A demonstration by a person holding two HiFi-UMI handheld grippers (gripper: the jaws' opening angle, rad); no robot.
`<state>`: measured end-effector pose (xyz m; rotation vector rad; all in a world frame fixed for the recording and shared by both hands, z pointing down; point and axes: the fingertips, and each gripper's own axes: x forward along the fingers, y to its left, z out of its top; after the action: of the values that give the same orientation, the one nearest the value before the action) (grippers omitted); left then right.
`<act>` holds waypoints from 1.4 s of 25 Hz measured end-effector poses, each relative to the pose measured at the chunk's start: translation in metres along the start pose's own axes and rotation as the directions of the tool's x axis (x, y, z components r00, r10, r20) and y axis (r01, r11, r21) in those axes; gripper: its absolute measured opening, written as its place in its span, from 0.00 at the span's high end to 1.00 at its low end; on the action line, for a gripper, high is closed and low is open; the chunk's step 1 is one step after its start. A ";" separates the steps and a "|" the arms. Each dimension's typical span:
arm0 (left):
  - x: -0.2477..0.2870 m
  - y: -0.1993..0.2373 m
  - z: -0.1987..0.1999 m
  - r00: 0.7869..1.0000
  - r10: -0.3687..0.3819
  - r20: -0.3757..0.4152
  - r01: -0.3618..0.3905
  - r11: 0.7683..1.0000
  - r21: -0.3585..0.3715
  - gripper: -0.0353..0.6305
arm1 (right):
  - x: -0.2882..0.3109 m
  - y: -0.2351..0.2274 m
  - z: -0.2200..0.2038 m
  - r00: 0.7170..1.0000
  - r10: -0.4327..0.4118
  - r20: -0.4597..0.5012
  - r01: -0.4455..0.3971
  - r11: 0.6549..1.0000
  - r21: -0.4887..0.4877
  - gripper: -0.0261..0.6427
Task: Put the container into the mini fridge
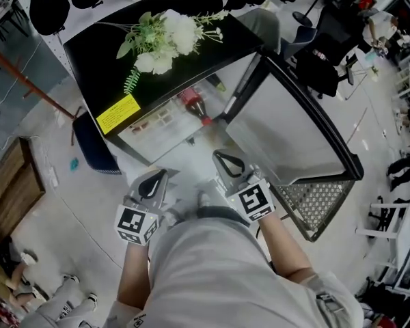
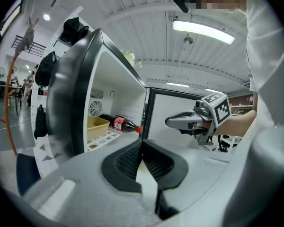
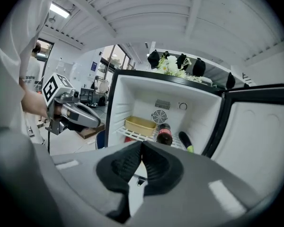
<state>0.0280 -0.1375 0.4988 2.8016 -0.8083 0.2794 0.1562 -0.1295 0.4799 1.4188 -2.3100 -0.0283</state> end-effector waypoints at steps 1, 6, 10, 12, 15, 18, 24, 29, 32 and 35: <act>0.003 -0.002 0.001 1.000 -0.012 0.000 0.012 1.000 0.005 0.93 | -0.005 -0.001 -0.003 1.000 -0.011 0.000 0.011 1.000 0.017 0.96; 0.015 -0.015 0.004 0.998 -0.068 -0.007 0.068 0.997 0.024 0.93 | -0.027 0.001 -0.013 0.999 -0.054 0.008 0.053 0.995 0.084 0.96; 0.024 -0.025 0.004 0.994 -0.106 -0.016 0.107 0.994 0.032 0.93 | -0.040 -0.002 -0.018 0.996 -0.084 0.008 0.083 0.991 0.105 0.96; 0.027 -0.029 0.004 0.993 -0.120 -0.020 0.120 0.992 0.036 0.93 | -0.046 -0.003 -0.021 0.995 -0.098 0.012 0.096 0.987 0.129 0.96; 0.031 -0.035 0.004 0.990 -0.137 -0.025 0.138 0.990 0.042 0.93 | -0.054 -0.006 -0.023 0.992 -0.121 0.018 0.117 0.983 0.142 0.96; 0.034 -0.039 0.004 0.988 -0.150 -0.031 0.151 0.987 0.049 0.93 | -0.060 -0.009 -0.024 0.989 -0.145 0.028 0.140 0.980 0.145 0.96; 0.036 -0.044 0.008 0.986 -0.162 -0.024 0.163 0.986 0.038 0.93 | -0.064 -0.013 -0.026 0.987 -0.158 0.031 0.151 0.974 0.166 0.96; 0.037 -0.044 0.009 0.987 -0.159 -0.025 0.160 0.986 0.043 0.93 | -0.064 -0.009 -0.025 0.990 -0.136 0.031 0.129 0.978 0.164 0.96; 0.037 -0.045 0.008 0.987 -0.159 -0.027 0.161 0.986 0.045 0.93 | -0.063 -0.007 -0.026 0.992 -0.126 0.023 0.121 0.981 0.152 0.96; 0.039 -0.048 0.007 0.986 -0.163 -0.033 0.164 0.985 0.045 0.93 | -0.063 -0.007 -0.027 0.991 -0.128 0.026 0.122 0.980 0.156 0.96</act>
<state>0.0870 -0.1194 0.4943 2.8794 -0.5683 0.3150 0.1963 -0.0729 0.4810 1.6511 -2.2908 0.0901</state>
